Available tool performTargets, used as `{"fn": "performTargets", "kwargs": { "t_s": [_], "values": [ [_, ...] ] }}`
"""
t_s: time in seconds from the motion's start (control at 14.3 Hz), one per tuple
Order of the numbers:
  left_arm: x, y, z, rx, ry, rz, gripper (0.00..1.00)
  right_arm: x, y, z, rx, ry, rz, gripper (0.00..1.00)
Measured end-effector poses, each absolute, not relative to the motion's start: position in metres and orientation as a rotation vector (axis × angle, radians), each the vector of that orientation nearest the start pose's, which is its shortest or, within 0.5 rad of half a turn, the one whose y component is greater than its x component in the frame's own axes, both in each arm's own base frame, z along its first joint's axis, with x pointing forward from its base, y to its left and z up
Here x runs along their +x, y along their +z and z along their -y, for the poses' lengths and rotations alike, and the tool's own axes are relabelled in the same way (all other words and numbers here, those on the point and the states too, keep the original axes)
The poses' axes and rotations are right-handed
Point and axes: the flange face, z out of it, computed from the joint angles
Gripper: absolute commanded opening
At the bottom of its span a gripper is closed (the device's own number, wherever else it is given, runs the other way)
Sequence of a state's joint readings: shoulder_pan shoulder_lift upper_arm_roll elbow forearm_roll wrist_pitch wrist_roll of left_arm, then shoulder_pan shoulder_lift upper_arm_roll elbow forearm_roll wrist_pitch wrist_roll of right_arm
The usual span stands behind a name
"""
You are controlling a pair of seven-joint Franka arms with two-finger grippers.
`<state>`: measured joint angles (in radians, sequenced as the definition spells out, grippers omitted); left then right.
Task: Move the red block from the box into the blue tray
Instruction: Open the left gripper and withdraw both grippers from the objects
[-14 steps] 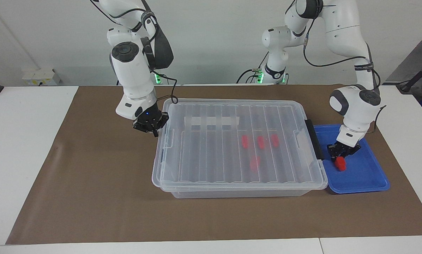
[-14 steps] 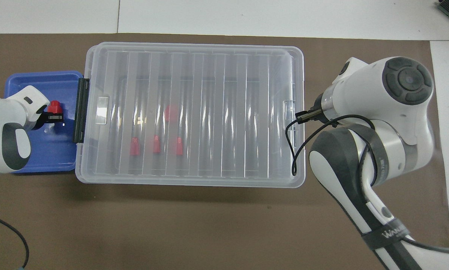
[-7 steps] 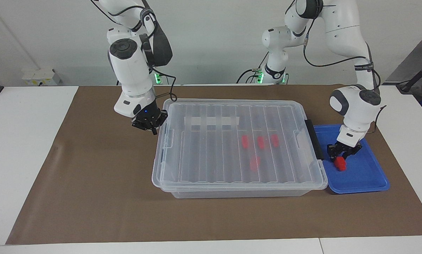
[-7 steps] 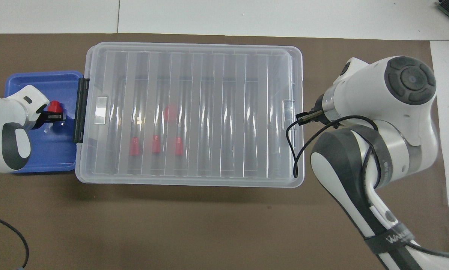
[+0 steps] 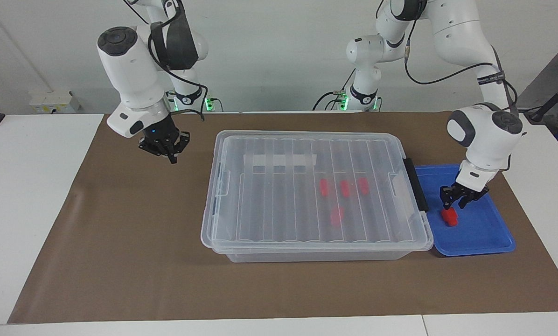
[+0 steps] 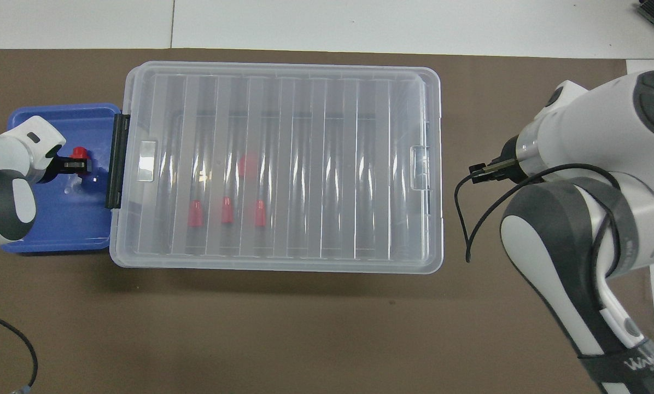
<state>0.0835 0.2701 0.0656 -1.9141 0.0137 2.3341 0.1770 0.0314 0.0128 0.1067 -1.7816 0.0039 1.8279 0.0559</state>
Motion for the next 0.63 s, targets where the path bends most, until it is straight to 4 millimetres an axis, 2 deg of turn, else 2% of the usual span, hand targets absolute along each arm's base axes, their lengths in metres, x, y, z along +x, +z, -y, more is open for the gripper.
{"fn": "performTargets", "kwargs": {
  "t_s": [0.07,0.35,0.49,0.63],
  "values": [
    [0.62,0.391,-0.091,-3.089,-0.184,-0.06,0.51,0.562,0.544,-0.069,-3.134,-0.039,0.089,0.92],
    [0.609,0.482,-0.09,-3.107,-0.095,-0.054,0.55,0.551,0.576,-0.027,-3.139,-0.06,-0.04,0.99],
    [0.602,0.517,-0.088,-3.109,-0.092,-0.054,0.58,0.548,0.594,-0.01,-3.139,-0.056,-0.101,0.99],
    [0.59,0.546,-0.083,-3.111,-0.11,-0.064,0.84,0.544,0.612,-0.004,-3.139,-0.042,-0.129,0.99]
  ]
}}
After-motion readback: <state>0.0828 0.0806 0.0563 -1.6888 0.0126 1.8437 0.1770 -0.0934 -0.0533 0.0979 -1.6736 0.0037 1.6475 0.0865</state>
